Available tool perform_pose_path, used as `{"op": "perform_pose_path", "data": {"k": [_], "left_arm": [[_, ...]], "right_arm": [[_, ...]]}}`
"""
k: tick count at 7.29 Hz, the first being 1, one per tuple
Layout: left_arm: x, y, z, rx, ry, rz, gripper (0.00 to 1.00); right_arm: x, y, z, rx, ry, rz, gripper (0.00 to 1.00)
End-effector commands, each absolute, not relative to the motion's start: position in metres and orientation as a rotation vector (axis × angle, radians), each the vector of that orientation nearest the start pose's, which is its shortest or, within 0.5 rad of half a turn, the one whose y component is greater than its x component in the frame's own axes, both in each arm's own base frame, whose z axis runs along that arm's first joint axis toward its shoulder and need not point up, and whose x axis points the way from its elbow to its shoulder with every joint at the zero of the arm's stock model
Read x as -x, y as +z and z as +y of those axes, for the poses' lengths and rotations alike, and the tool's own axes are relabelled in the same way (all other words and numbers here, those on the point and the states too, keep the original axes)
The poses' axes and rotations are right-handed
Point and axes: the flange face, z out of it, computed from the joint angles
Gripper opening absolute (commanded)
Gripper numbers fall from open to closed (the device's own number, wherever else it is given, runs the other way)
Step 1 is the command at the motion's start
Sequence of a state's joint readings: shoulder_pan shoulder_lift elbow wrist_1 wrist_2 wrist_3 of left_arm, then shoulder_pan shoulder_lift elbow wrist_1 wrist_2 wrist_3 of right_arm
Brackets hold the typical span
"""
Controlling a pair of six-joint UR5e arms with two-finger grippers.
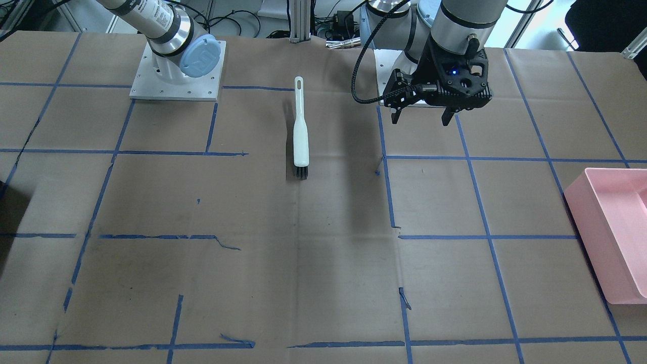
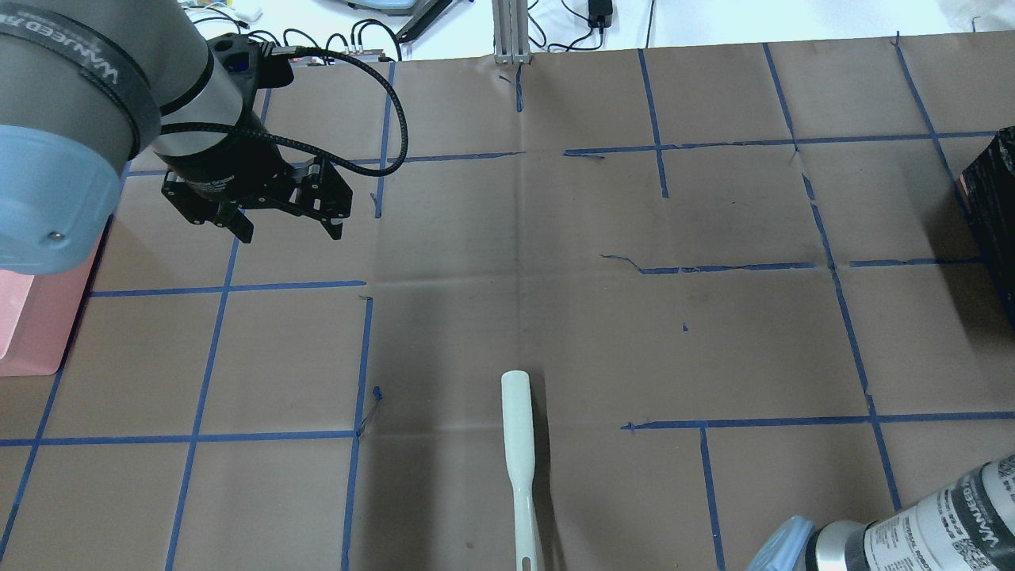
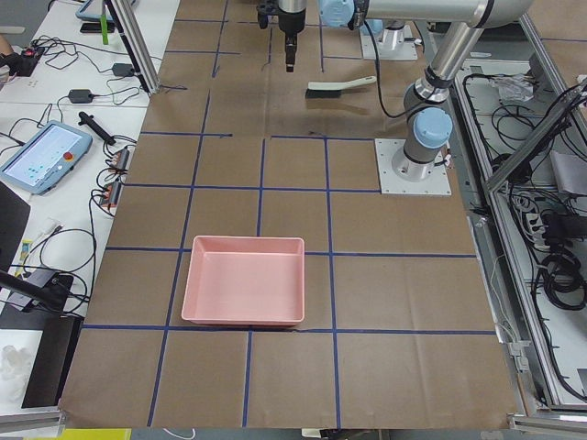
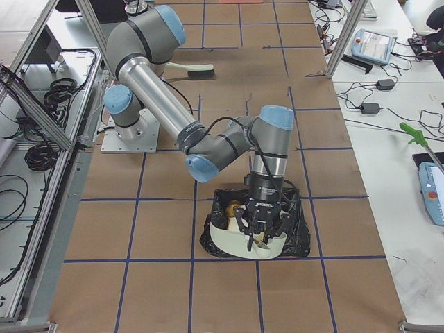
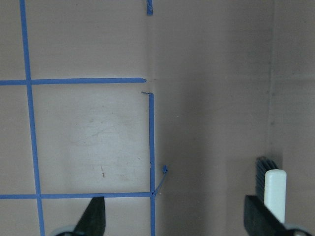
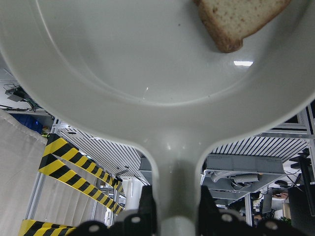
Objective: Sweep and dump trash in nearest bin
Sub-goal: 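Hold the dustpan tipped over the bin until it empties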
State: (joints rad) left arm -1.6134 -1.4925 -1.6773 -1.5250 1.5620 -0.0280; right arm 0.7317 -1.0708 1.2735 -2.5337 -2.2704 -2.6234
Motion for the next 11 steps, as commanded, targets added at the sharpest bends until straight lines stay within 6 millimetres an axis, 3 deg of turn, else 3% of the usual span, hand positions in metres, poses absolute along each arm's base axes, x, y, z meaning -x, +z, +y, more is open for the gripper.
{"op": "perform_pose_path", "data": {"k": [1,4,6,7,8,11], "left_arm": [[0.154,0.476,-0.453,-0.024,-0.026,3.151,0.99],[0.155,0.473,-0.453,-0.029,-0.016,3.153,0.99],[0.157,0.472,-0.453,-0.034,-0.014,3.152,0.99],[0.157,0.471,-0.453,-0.034,-0.011,3.152,0.99],[0.157,0.471,-0.453,-0.036,-0.011,3.152,0.99],[0.156,0.472,-0.452,-0.034,-0.014,3.143,0.99]], "right_arm": [[0.484,0.478,-0.526,-1.537,-0.995,-1.704,0.06],[0.484,0.475,-0.527,-1.546,-0.991,-1.699,0.05],[0.481,0.470,-0.534,-1.649,-0.921,-1.638,0.04],[0.473,0.469,-0.543,-1.711,-0.928,-1.583,0.03],[0.447,0.462,-0.566,-1.791,-0.890,-1.507,0.03],[0.437,0.450,-0.576,-1.871,-0.837,-1.454,0.02]]}}
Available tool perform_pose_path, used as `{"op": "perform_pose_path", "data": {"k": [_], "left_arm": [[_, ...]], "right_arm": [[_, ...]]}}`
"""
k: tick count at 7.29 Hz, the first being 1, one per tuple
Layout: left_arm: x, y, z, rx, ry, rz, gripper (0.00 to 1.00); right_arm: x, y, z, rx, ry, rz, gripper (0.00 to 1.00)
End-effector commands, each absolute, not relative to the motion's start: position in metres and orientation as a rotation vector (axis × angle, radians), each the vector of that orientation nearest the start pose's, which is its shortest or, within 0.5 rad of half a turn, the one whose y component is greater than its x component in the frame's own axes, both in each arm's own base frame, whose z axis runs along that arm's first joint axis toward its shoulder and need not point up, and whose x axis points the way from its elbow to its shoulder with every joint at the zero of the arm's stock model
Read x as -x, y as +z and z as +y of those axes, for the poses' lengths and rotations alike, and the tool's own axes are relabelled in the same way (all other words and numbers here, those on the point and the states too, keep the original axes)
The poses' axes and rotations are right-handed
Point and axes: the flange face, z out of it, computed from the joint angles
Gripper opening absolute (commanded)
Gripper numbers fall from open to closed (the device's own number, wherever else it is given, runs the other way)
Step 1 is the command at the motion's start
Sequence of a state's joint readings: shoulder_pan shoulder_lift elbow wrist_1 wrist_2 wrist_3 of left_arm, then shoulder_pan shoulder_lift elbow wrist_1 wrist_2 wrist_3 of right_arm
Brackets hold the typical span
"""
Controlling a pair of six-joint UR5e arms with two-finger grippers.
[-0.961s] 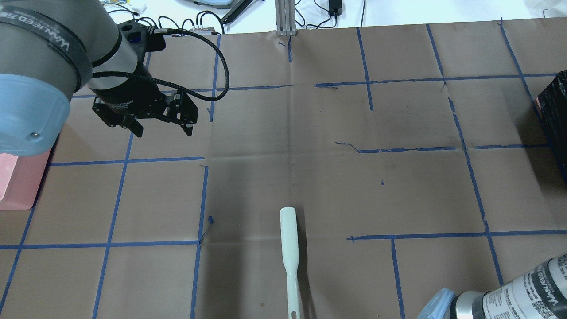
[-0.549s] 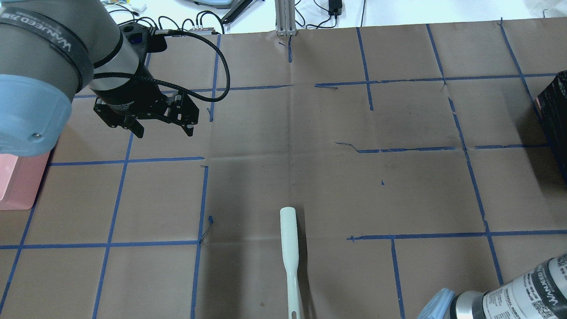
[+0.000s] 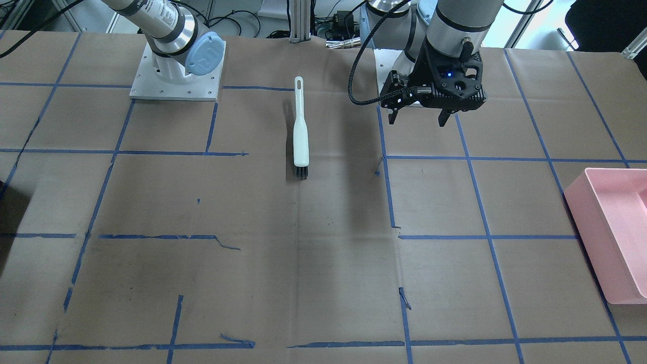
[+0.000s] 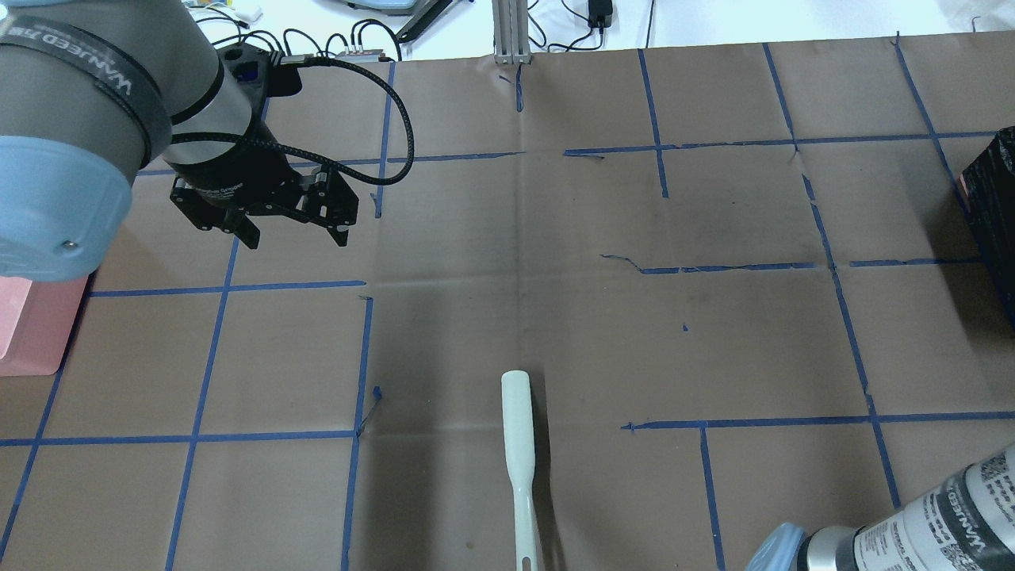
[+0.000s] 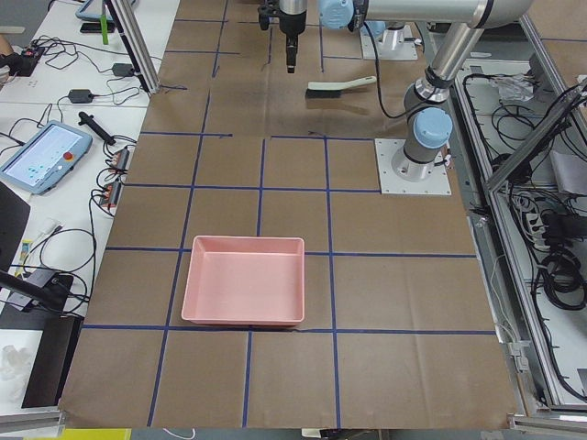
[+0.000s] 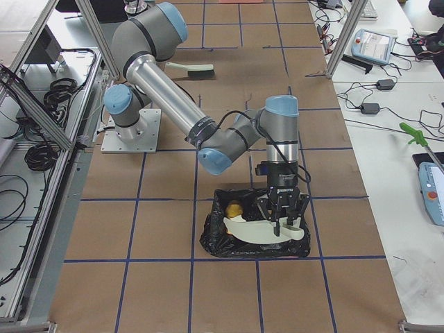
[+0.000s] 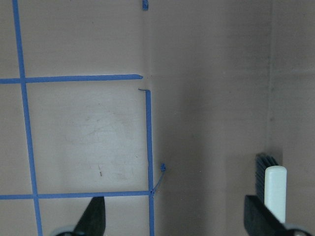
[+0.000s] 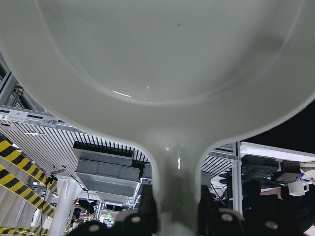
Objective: Sweep and dump trash in nearest bin
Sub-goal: 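Hold the dustpan tipped over the bin until it empties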
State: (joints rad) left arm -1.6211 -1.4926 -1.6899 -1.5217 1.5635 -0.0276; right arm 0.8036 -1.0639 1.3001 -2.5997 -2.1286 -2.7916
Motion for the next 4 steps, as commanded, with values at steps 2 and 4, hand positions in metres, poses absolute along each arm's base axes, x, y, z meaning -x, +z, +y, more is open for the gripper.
{"op": "perform_pose_path", "data": {"k": [2,4], "left_arm": [[0.156,0.471,-0.451,-0.034,-0.012,3.146,0.99],[0.155,0.470,-0.451,-0.036,-0.007,3.140,0.99]], "right_arm": [[0.434,0.457,-0.575,-1.893,-0.825,-1.424,0.02],[0.430,0.462,-0.575,-1.910,-0.783,-1.408,0.02]]}}
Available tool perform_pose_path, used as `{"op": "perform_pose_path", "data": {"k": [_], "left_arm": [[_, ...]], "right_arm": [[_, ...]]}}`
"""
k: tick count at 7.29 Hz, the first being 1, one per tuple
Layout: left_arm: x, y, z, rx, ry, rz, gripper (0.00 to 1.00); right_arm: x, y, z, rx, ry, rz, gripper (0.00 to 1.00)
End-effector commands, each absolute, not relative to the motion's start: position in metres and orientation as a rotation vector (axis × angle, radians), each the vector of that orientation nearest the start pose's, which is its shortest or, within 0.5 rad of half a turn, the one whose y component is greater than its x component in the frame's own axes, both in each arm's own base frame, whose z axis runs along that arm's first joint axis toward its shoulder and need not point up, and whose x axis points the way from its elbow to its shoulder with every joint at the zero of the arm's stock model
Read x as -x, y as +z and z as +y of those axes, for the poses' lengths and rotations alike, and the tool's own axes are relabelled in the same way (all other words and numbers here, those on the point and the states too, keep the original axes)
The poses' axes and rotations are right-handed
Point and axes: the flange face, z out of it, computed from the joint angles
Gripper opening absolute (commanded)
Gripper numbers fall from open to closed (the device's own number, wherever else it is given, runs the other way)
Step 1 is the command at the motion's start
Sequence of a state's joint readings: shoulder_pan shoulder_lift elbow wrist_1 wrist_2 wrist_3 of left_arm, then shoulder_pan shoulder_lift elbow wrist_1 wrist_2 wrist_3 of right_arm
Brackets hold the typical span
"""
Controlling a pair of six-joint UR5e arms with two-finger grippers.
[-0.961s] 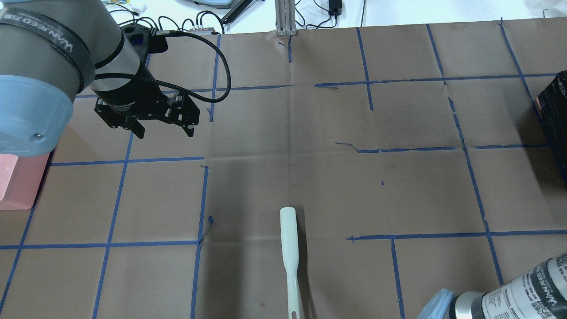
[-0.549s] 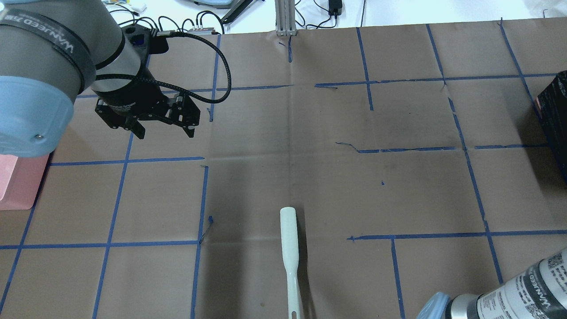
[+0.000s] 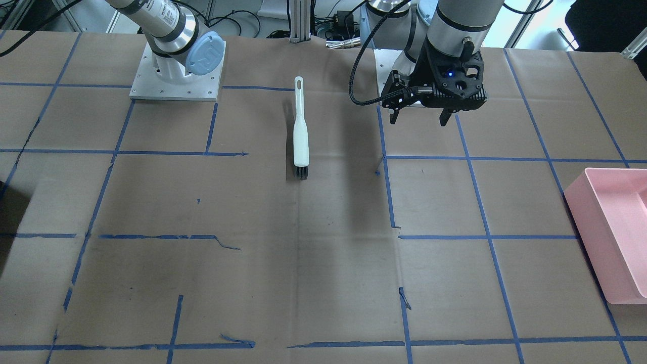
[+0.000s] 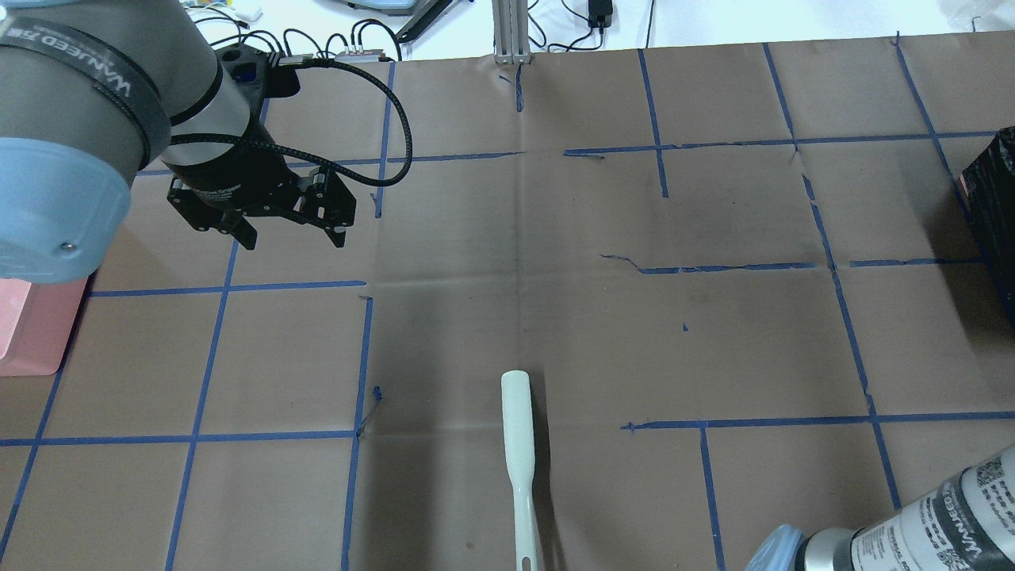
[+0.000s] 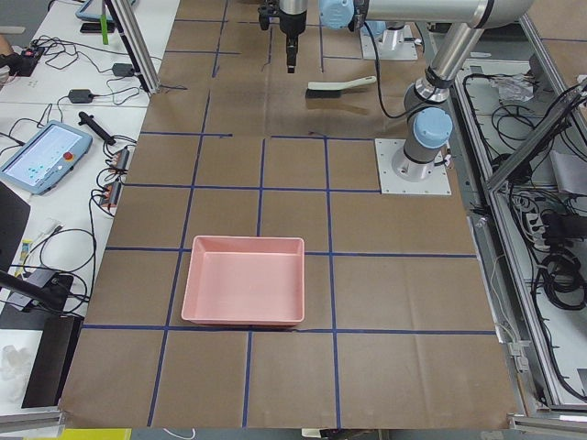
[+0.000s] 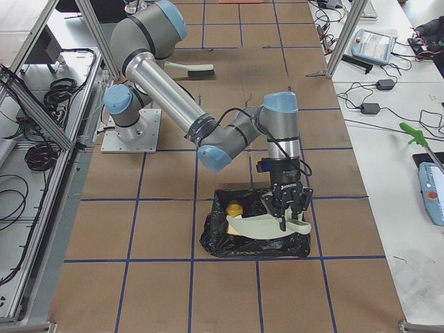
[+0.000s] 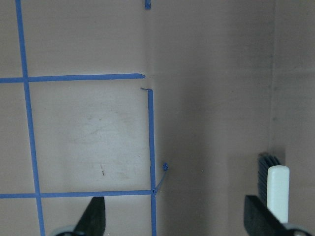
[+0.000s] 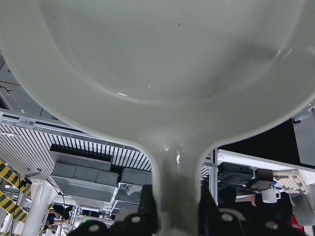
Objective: Sweep and dump trash in nearest bin
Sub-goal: 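Hold the dustpan tipped over the bin until it empties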
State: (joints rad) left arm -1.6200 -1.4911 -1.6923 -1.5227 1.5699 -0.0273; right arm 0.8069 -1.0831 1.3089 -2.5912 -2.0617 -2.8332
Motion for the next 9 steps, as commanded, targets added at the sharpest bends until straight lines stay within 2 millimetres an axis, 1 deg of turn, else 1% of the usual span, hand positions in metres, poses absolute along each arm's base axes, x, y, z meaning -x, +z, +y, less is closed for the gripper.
{"op": "perform_pose_path", "data": {"k": [1,2,3,4,7,8,9], "left_arm": [[0.157,0.469,-0.451,-0.039,-0.004,3.148,0.99],[0.156,0.469,-0.452,-0.036,-0.005,3.142,0.99],[0.156,0.469,-0.451,-0.036,-0.002,3.141,0.99],[0.157,0.469,-0.451,-0.039,0.000,3.146,0.99],[0.159,0.464,-0.454,-0.043,0.015,3.152,0.99],[0.159,0.464,-0.454,-0.043,0.018,3.152,0.99],[0.159,0.465,-0.453,-0.043,0.013,3.150,0.99]], "right_arm": [[0.430,0.455,-0.574,-1.931,-0.778,-1.414,0.01],[0.428,0.448,-0.573,-1.943,-0.778,-1.418,0.01],[0.429,0.450,-0.572,-1.936,-0.781,-1.418,0.02],[0.429,0.455,-0.571,-1.916,-0.785,-1.422,0.01],[0.415,0.494,-0.553,-1.806,-0.787,-1.469,0.01],[0.407,0.498,-0.545,-1.789,-0.776,-1.488,0.00],[0.393,0.499,-0.531,-1.765,-0.749,-1.524,0.00]]}}
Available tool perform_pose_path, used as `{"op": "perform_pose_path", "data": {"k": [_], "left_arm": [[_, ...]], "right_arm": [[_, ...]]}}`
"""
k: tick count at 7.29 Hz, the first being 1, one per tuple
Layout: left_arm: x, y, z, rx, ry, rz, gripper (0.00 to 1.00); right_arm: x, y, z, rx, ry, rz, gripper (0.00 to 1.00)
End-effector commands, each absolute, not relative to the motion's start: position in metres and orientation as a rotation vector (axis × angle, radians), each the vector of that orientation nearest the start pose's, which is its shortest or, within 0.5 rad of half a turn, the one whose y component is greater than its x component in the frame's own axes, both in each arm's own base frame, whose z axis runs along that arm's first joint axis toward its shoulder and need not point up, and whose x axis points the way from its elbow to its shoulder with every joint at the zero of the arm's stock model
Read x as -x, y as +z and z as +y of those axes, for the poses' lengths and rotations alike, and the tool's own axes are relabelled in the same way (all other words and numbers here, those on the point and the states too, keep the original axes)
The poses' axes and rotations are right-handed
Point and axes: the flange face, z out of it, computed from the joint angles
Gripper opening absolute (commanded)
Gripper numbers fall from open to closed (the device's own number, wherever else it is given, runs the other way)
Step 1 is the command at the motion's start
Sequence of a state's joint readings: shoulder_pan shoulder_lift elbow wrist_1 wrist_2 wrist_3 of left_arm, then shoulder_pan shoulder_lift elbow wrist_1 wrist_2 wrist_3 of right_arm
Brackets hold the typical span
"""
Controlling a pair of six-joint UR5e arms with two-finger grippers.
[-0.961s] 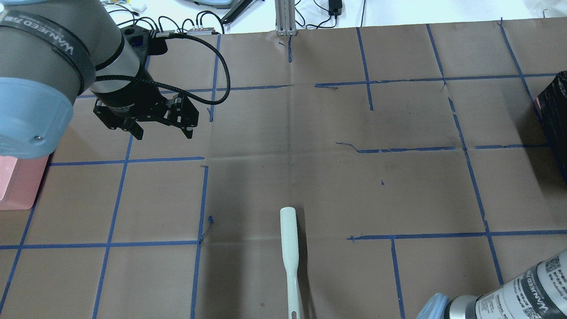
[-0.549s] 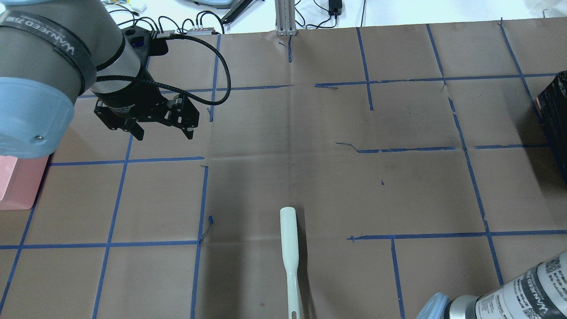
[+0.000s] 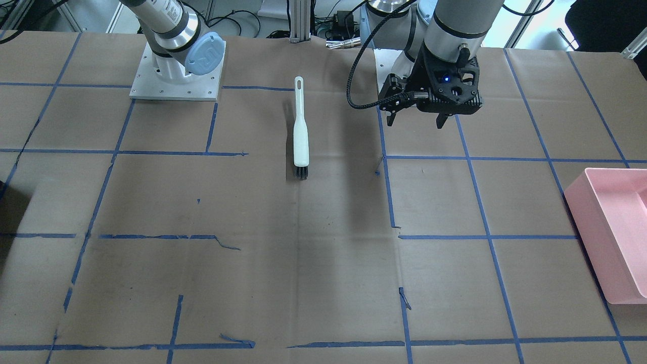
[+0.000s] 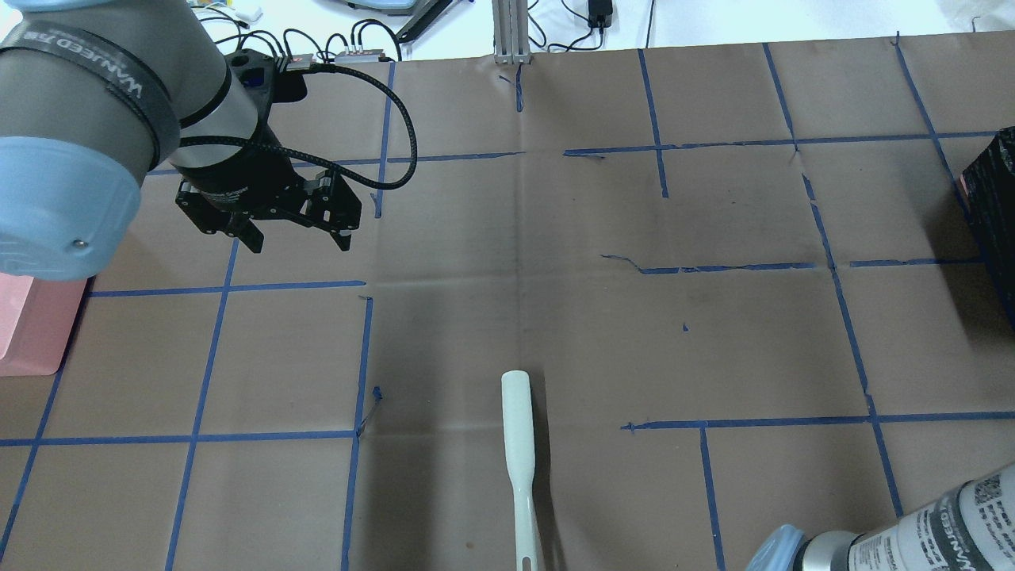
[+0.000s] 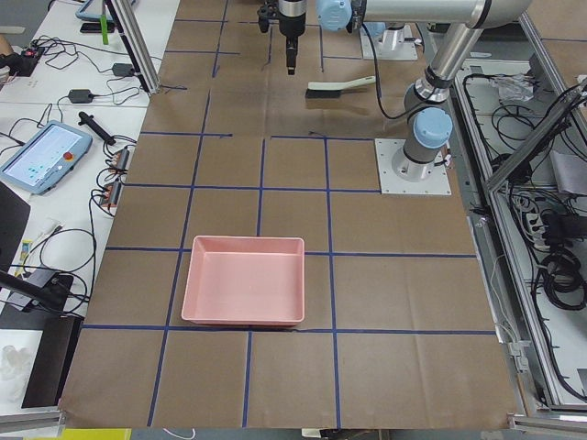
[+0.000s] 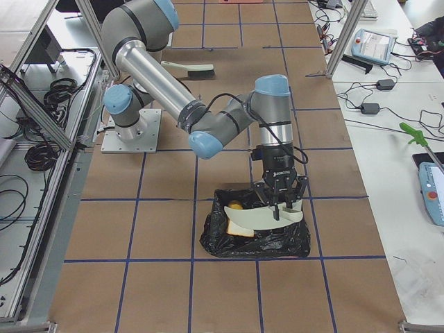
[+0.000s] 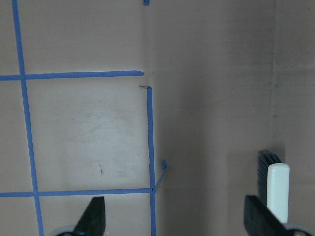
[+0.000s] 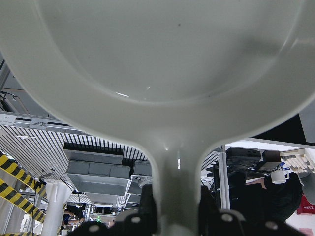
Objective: Sweep and dump trash in nearest bin
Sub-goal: 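Bring the empty dustpan back over the table with the right gripper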
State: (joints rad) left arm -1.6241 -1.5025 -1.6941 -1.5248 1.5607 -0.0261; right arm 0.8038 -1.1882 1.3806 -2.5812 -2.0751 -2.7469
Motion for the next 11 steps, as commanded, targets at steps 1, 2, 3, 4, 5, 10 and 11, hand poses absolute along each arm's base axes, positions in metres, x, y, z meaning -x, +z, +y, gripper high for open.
{"op": "perform_pose_path", "data": {"k": [1,2,3,4,5,10,11], "left_arm": [[0.159,0.464,-0.454,-0.043,0.018,3.152,0.99],[0.159,0.464,-0.454,-0.043,0.015,3.152,0.99],[0.159,0.465,-0.455,-0.043,0.013,3.152,1.00],[0.159,0.463,-0.456,-0.043,0.015,3.153,1.00],[0.160,0.465,-0.455,-0.046,0.013,3.152,1.00],[0.162,0.466,-0.452,-0.053,0.013,3.152,1.00],[0.162,0.466,-0.451,-0.053,0.013,3.152,1.00]], "right_arm": [[0.374,0.499,-0.512,-1.748,-0.709,-1.578,0.00],[0.355,0.489,-0.499,-1.730,-0.624,-1.642,0.00],[0.338,0.486,-0.488,-1.704,-0.552,-1.713,0.00],[0.325,0.485,-0.482,-1.689,-0.456,-1.814,0.00],[0.315,0.489,-0.477,-1.655,-0.366,-1.920,0.00],[0.198,0.484,-0.515,-1.403,-0.059,-2.298,0.00],[0.162,0.479,-0.524,-1.328,-0.023,-2.388,0.00]]}}
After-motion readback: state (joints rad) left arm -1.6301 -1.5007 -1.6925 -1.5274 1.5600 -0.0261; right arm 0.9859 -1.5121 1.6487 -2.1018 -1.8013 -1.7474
